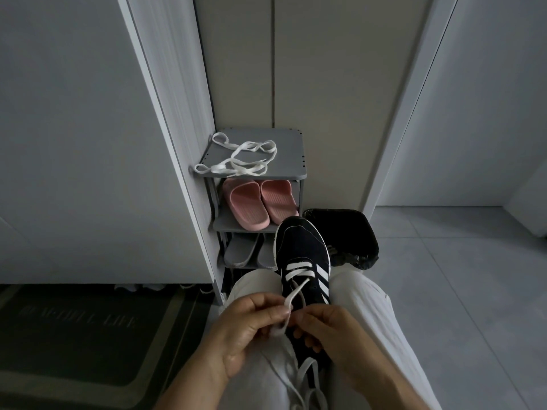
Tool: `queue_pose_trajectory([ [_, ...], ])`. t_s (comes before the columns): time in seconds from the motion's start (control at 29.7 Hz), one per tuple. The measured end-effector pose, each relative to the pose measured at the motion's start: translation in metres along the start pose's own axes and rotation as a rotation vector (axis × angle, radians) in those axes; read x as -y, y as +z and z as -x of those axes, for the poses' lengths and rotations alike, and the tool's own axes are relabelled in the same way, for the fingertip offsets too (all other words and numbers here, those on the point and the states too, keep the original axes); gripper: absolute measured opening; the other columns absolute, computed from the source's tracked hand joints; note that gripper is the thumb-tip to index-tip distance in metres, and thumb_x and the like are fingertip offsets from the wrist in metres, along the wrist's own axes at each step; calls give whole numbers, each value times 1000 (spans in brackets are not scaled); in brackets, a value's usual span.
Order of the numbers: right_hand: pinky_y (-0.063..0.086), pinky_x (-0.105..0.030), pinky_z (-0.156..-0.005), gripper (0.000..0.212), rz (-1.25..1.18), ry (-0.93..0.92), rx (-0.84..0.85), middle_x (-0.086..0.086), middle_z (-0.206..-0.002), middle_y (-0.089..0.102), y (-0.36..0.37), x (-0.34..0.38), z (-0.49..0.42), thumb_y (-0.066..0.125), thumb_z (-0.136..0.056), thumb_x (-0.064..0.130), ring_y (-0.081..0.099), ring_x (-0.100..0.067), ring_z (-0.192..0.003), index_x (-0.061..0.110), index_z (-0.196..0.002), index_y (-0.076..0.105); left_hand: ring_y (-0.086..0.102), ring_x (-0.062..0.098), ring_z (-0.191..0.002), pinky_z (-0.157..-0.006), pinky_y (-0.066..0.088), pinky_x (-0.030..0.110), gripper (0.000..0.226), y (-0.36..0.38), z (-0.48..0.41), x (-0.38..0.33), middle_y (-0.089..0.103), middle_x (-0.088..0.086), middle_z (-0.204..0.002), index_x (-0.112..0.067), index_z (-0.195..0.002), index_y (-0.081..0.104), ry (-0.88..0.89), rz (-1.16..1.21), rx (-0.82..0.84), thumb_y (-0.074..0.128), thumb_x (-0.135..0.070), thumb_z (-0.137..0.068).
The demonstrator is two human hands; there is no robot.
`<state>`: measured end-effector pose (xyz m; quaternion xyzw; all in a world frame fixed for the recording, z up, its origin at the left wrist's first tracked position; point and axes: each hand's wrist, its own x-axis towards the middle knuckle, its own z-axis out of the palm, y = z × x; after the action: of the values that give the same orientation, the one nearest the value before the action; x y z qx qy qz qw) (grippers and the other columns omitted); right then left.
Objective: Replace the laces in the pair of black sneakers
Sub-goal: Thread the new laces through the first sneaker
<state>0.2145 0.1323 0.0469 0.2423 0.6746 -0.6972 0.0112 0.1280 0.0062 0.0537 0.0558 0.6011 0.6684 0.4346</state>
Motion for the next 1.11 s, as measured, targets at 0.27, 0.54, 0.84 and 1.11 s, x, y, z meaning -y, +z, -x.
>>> queue_pose_trajectory([
  [0.27, 19, -14, -34, 11, -372, 42, -64, 4, -46, 31, 0, 7, -10, 61, -82, 13, 22, -4, -36, 5, -76, 65, 61, 5, -66, -66, 46, 14, 8, 3, 12, -6, 65, -4, -66, -9, -82, 63, 175, -399, 66, 62, -1, -83],
  [0.54, 18, -14, -33, 10, -714, 93, -9, 3, -48, 35, 1, 13, -11, 60, -71, 14, 26, -3, -34, 8, -67, 68, 52, 0, -63, -60, 40, 8, 4, -22, 19, -17, 58, -8, -66, -18, -74, 71, 398, -594, -156, 73, -20, -78],
  [0.84, 21, -14, -33, 13, -816, 121, 56, 3, -48, 38, 21, 23, -6, 61, -73, 14, 29, -4, -35, 7, -83, 66, 49, 0, -68, -58, 40, 10, 33, -27, 19, 0, 57, -14, -68, -19, -82, 73, 938, -1332, -412, 48, -40, -81],
  [1.11, 24, -14, -37, 29, -809, 124, 98, 1, -54, 46, 36, 27, -6, 60, -75, 10, 32, -4, -40, 6, -103, 67, 55, 10, -47, -37, 44, 19, 19, -66, 15, 1, 64, -2, -66, -10, -84, 74, 781, -1421, -654, 58, -21, -84],
])
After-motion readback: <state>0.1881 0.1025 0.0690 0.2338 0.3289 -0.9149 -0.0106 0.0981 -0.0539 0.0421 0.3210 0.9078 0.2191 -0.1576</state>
